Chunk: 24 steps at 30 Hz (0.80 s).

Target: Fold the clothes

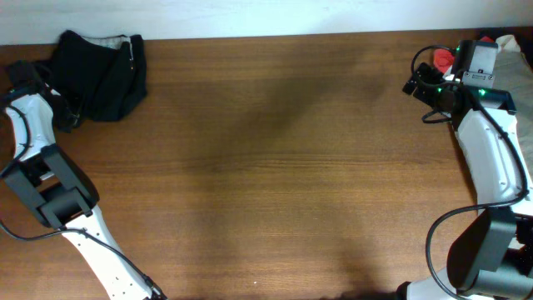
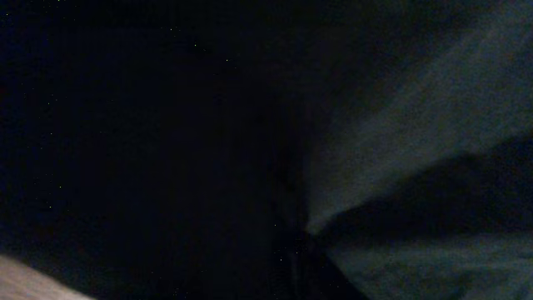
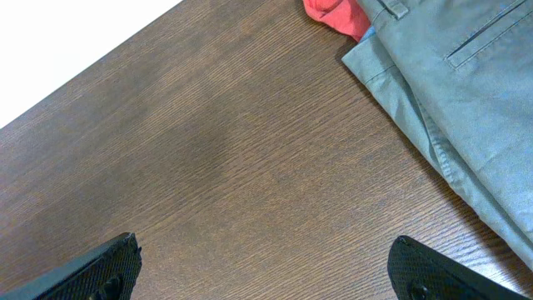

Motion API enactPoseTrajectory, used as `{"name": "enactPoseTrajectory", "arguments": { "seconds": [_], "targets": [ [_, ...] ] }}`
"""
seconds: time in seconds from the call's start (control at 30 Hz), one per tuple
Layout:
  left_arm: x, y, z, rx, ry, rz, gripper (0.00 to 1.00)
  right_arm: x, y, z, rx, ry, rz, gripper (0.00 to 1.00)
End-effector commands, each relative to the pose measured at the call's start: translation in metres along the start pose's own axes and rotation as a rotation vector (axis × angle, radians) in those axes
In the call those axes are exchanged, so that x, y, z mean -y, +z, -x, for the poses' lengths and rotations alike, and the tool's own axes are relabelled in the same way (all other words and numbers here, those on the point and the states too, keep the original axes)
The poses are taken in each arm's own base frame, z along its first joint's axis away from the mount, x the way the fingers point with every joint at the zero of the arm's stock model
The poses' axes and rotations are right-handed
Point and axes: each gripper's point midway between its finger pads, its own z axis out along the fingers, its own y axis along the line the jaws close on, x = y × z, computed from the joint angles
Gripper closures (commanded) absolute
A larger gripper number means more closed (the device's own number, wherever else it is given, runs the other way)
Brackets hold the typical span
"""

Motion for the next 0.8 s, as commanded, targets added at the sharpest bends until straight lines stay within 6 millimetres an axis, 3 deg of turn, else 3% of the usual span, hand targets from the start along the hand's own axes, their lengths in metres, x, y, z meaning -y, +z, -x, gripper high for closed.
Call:
{"name": "enactPoseTrajectory", "arguments": {
  "seconds": [0.0, 0.13, 0.27, 0.4, 0.43, 0.6, 0.67, 0.7, 0.73, 0.77],
  "targets": [
    [-0.041, 0.023, -0.007, -0.033, 0.020, 0.095, 0.29, 0.003, 0.000, 0.001, 0.003, -0.001, -0.014, 0.01],
    [-0.039, 0.018, -0.008, -0.043, 0.040, 0.099, 0.20, 0.003, 0.000, 0.001, 0.003, -0.001, -0.014, 0.01],
    [-0.028, -0.012, -0.009, -0.062, 0.054, 0.108, 0.17, 0.003, 0.000, 0.001, 0.003, -0.001, -0.014, 0.01],
    [0.001, -0.078, -0.005, -0.028, 0.078, 0.072, 0.15, 0.003, 0.000, 0.001, 0.003, -0.001, -0.014, 0.01],
    [0.016, -0.107, -0.013, -0.041, 0.087, 0.026, 0.15, 0.003, 0.000, 0.001, 0.003, -0.001, -0.014, 0.01],
    [0.077, -0.210, -0.030, 0.058, 0.330, -0.126, 0.17, 0.003, 0.000, 0.001, 0.004, 0.000, -0.010, 0.01],
    [0.094, -0.237, -0.039, 0.097, 0.367, -0.153, 0.16, 0.002, 0.000, 0.001, 0.002, 0.000, -0.006, 0.01],
    [0.101, -0.247, -0.043, 0.110, 0.381, -0.165, 0.13, -0.004, 0.000, -0.011, -0.053, 0.000, 0.033, 0.01],
    [0.105, -0.251, -0.048, 0.113, 0.391, -0.170, 0.01, -0.011, -0.003, -0.025, -0.117, 0.004, 0.083, 0.01],
    [0.107, -0.252, -0.051, 0.107, 0.395, -0.170, 0.01, -0.022, -0.009, -0.028, -0.137, 0.008, 0.150, 0.01]
  ]
}}
